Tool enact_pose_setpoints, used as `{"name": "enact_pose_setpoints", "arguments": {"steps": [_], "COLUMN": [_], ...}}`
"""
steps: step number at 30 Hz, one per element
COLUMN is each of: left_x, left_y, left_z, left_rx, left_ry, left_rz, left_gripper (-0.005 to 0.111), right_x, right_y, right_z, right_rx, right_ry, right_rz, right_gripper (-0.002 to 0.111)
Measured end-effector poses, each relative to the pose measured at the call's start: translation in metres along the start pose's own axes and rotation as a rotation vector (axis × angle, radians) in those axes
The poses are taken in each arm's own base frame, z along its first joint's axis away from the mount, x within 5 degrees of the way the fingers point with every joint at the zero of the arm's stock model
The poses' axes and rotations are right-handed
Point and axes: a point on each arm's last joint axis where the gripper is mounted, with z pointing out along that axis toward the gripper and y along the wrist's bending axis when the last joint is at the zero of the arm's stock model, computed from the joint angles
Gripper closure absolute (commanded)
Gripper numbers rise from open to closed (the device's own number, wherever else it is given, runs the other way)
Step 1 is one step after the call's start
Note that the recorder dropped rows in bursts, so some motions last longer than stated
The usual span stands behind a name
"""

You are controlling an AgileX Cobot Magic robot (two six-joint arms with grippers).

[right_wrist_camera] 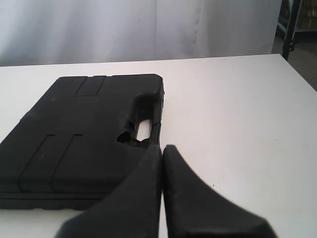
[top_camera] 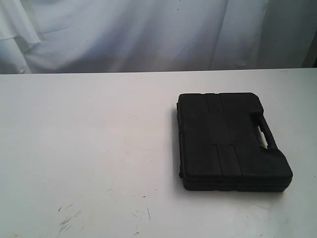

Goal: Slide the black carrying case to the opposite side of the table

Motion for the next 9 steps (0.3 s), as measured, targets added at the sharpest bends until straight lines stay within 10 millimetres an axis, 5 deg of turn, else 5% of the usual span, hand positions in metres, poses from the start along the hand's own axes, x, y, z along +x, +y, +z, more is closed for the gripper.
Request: {"name": "enact_pose_setpoints", "arguments": {"steps": [9], "left_x": [0.0000], "left_y": [0.0000], "left_z": [0.0000], "left_rx": [0.000], "left_ry": [0.000], "left_rz": [0.000], "left_gripper": [0.107], "right_x": [0.0000], "right_y": [0.0000], "right_z": [0.0000], "right_rx": [0.000], "right_ry": [0.000], "right_rz": [0.008], "right_gripper": [0.108]}}
